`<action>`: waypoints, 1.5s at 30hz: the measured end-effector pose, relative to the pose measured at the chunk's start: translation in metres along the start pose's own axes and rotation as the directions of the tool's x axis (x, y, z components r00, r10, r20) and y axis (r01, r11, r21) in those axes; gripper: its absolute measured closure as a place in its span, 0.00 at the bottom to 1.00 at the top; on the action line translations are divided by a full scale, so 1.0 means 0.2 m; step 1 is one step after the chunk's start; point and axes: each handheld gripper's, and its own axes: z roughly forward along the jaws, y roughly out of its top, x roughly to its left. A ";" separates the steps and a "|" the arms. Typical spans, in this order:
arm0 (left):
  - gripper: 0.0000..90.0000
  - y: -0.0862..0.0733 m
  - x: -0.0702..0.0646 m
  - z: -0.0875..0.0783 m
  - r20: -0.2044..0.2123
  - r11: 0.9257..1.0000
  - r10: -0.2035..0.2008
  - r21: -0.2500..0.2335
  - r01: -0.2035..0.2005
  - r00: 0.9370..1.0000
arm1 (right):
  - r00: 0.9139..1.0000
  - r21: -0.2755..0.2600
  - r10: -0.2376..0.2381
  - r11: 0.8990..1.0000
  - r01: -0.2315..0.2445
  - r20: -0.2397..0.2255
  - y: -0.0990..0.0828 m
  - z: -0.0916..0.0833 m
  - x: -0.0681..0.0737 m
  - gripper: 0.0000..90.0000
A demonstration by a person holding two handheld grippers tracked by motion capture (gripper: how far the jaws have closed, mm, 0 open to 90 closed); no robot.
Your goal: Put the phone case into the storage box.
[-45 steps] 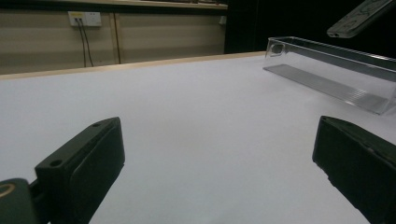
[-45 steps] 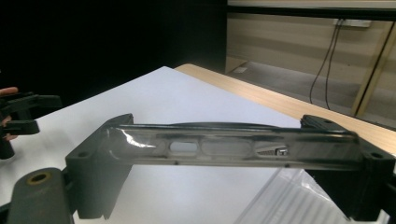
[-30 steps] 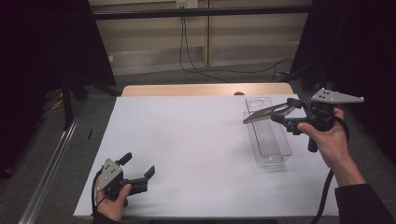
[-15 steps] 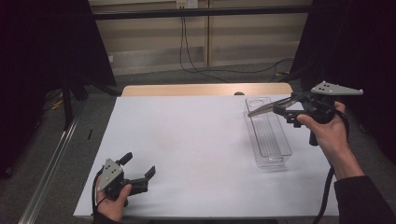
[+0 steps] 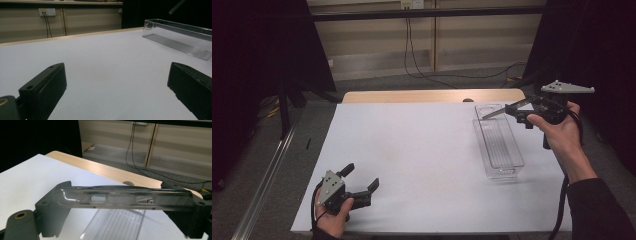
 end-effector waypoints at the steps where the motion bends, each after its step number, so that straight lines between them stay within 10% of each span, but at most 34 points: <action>1: 0.03 0.00 0.00 0.00 0.002 1.000 0.001 0.000 -0.001 1.000 | 1.000 0.007 -0.002 1.000 0.002 0.008 0.00 0.01 0.00 0.13; 45: 0.03 0.01 0.01 -0.01 -0.017 1.000 0.010 -0.008 -0.010 1.000 | 0.986 0.173 -0.018 0.985 -0.011 0.168 0.01 0.36 -0.01 0.13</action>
